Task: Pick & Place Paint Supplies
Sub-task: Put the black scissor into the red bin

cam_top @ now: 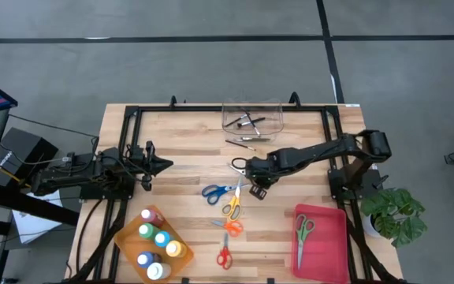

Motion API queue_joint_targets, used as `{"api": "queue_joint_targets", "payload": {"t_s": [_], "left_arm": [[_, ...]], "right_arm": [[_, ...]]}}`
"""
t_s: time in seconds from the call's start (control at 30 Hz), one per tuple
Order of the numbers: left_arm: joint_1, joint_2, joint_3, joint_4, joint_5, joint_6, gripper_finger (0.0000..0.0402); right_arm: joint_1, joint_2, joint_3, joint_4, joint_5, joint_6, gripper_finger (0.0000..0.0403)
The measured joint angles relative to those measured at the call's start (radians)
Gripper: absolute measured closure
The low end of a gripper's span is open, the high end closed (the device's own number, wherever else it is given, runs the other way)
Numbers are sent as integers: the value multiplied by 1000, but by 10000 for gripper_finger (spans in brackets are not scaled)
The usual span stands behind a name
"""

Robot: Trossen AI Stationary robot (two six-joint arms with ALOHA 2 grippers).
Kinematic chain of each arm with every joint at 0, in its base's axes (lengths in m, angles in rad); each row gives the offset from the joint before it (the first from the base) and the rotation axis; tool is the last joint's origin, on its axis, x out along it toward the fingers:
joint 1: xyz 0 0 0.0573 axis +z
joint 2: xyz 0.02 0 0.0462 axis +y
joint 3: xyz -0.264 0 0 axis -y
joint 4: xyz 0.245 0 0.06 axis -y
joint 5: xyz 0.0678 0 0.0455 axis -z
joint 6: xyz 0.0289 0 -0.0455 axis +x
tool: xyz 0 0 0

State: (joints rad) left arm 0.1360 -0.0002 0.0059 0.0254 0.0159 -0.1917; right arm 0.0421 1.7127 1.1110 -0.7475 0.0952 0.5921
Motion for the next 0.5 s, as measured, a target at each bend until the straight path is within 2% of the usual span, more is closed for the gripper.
{"api": "queue_joint_targets", "payload": {"t_s": [0.2,0.3,0.4,0.5], "left_arm": [[0,0,0,6,1,0,402],[0,0,0,10,3,0,402],[0,0,0,11,3,0,402],[0,0,0,13,3,0,401]], "right_arm": [[-16,88,0,-10,-21,-17,252],[-2,104,0,-3,-19,-30,215],[12,109,0,0,-14,-56,201],[20,108,0,3,10,-72,204]]}}
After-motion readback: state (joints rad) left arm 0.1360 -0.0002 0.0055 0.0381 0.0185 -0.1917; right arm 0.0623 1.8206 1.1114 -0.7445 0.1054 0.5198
